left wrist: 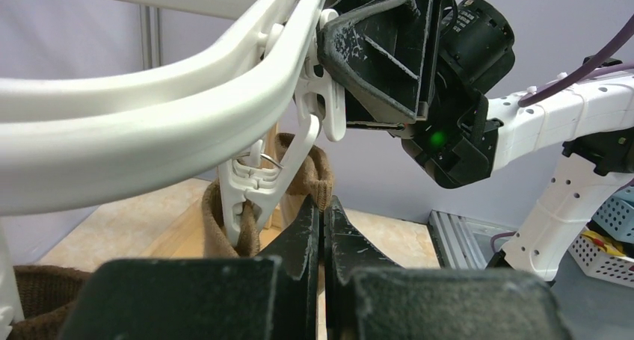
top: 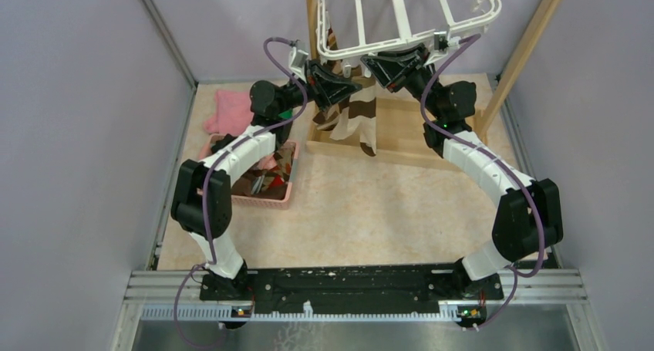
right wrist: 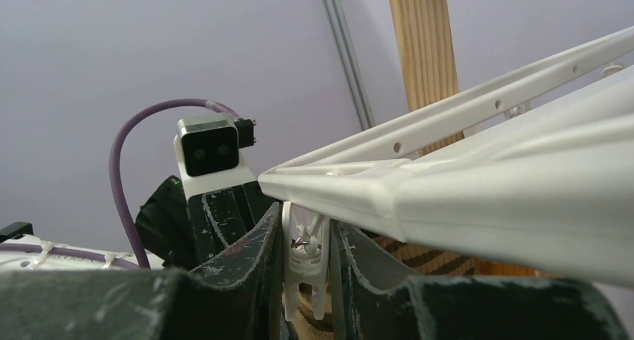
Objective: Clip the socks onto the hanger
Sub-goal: Clamp the sock onto the hanger.
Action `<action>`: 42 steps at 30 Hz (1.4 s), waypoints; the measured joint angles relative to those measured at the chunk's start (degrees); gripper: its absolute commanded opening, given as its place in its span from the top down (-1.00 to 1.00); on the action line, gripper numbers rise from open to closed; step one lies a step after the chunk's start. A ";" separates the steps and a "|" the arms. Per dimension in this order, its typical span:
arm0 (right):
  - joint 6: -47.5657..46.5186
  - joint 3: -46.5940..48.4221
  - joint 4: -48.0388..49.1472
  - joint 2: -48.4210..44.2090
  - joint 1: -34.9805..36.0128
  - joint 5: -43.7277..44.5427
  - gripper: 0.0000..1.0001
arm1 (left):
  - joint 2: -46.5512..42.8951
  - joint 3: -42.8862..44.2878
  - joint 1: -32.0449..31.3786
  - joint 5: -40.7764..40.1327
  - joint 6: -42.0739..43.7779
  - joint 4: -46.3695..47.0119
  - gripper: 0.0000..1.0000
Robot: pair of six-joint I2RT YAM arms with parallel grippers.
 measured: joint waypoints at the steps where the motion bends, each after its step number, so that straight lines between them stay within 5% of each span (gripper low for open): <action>1: 0.00 0.00 0.02 0.00 0.00 -0.04 1.00 | 0.00 0.04 -0.07 -0.17 -0.02 -0.26 1.00; 42: 0.98 0.02 3.02 0.98 -0.52 -1.60 1.00 | 2.93 3.74 -0.74 1.36 -8.26 3.37 1.00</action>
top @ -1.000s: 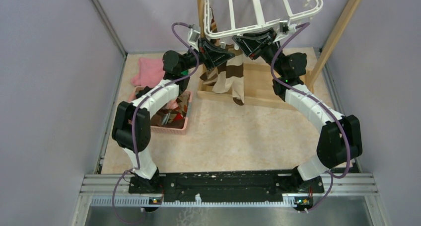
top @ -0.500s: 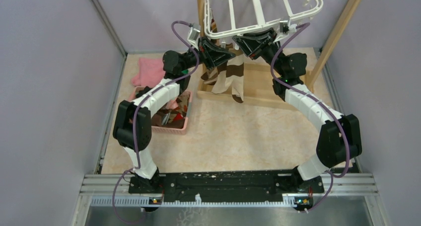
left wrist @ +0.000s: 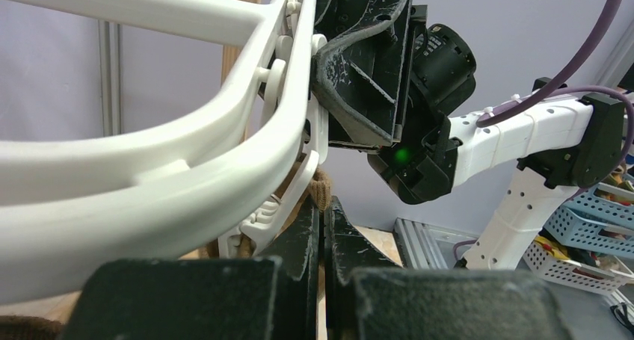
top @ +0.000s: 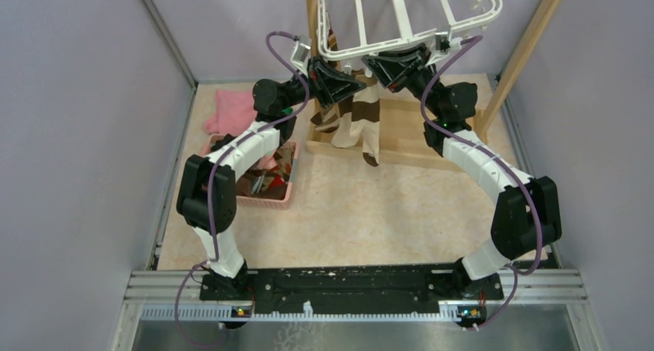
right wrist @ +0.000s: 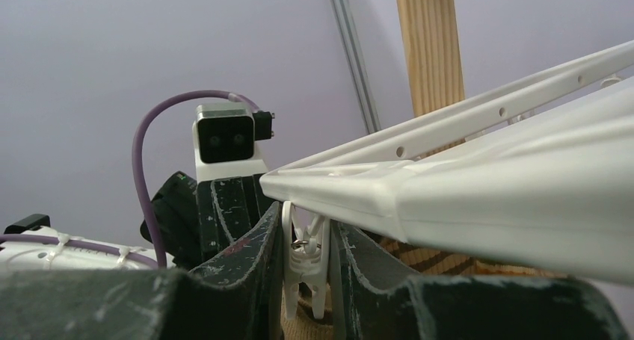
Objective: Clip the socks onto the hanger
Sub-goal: Clamp the sock onto the hanger.
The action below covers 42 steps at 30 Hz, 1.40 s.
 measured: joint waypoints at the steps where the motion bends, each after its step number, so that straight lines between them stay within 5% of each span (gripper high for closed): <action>1: 0.09 0.00 0.02 0.00 -0.09 -0.11 1.00 | 0.07 0.04 0.00 0.00 -0.24 0.17 1.00; 42: 1.99 1.16 7.69 2.86 -0.87 -3.63 1.00 | 0.72 1.11 0.22 -4.59 -6.95 1.64 1.00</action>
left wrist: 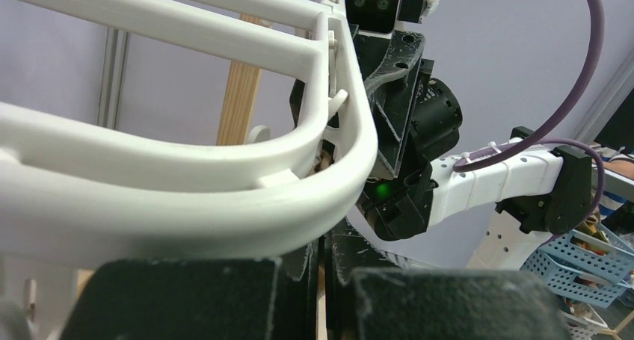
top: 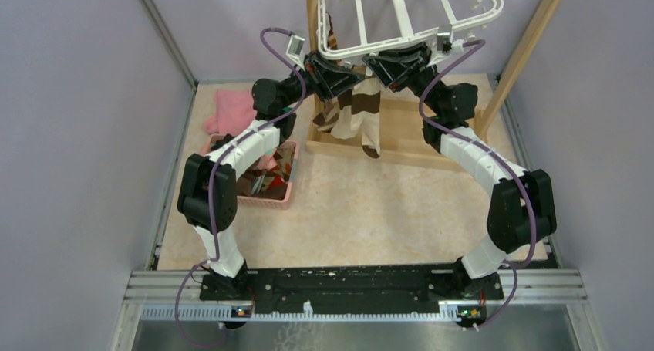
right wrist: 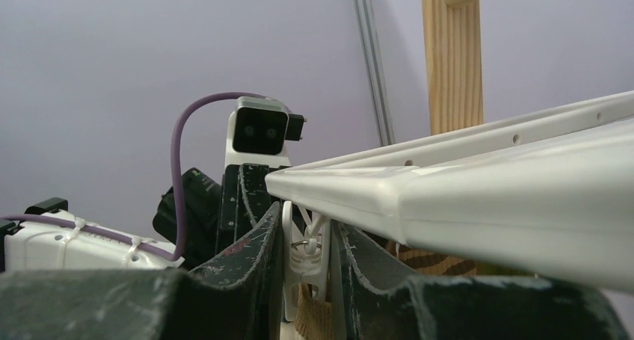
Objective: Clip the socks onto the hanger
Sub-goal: Clamp the sock onto the hanger.
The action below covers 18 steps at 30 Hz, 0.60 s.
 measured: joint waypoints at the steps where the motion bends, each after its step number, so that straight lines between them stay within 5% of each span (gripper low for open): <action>1: 0.00 0.02 0.04 0.00 0.00 -0.09 1.00 | 0.00 0.00 0.00 -0.17 -0.02 0.00 1.00; 10: -0.02 0.02 0.07 0.02 0.00 -0.20 1.00 | 0.00 0.00 0.00 -0.17 -1.16 0.11 1.00; 18: 0.00 0.02 0.42 0.11 0.00 -0.31 0.66 | 0.02 0.00 0.00 -0.15 -2.64 0.76 0.99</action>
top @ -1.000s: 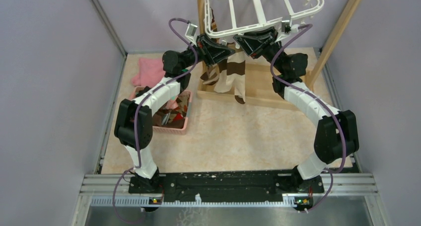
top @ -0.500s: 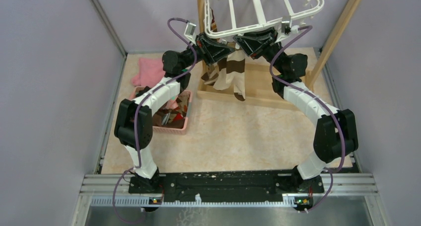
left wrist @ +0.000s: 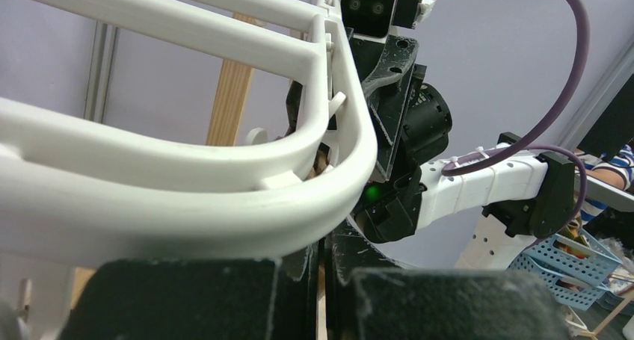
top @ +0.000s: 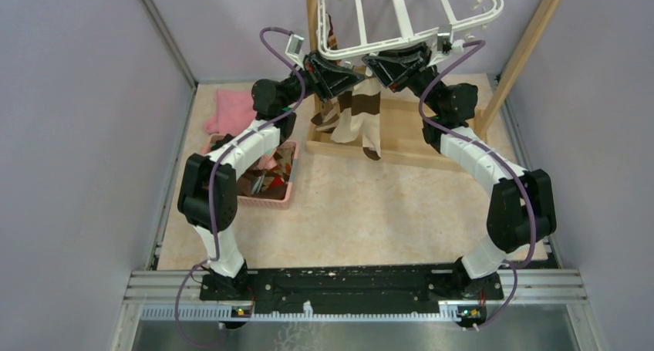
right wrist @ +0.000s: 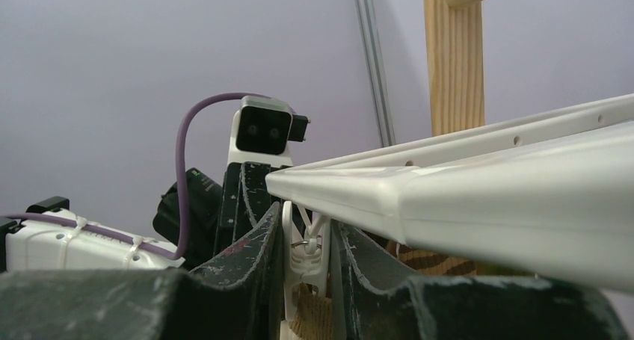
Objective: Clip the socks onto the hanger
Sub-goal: Clamp the sock onto the hanger.
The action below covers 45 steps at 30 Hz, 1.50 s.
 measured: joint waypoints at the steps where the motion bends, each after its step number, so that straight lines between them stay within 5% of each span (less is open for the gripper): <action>1: 0.00 0.00 0.00 0.00 0.00 0.00 0.62 | 0.09 0.00 0.00 0.00 -0.09 0.15 0.98; 16: 1.57 -0.02 -1.38 0.00 0.07 -3.26 -0.04 | 1.16 0.00 0.04 0.00 -0.22 0.66 0.81; 26: 1.31 -1.75 -3.02 -0.70 0.04 -3.28 -0.41 | 1.22 0.00 0.04 0.00 -0.31 0.42 0.24; 31: -0.20 -5.03 -5.66 -3.41 0.00 -1.90 -0.51 | 0.74 -0.87 0.04 -0.17 0.63 -0.66 0.11; 35: -2.47 -7.96 -9.14 -7.26 -0.11 0.00 -0.96 | -1.75 -4.04 -0.02 -1.01 2.89 -3.04 0.05; 45: -12.28 -15.98 -21.97 -21.86 -0.37 7.02 -0.97 | -14.03 -13.53 -0.92 -1.44 11.47 -10.49 -0.28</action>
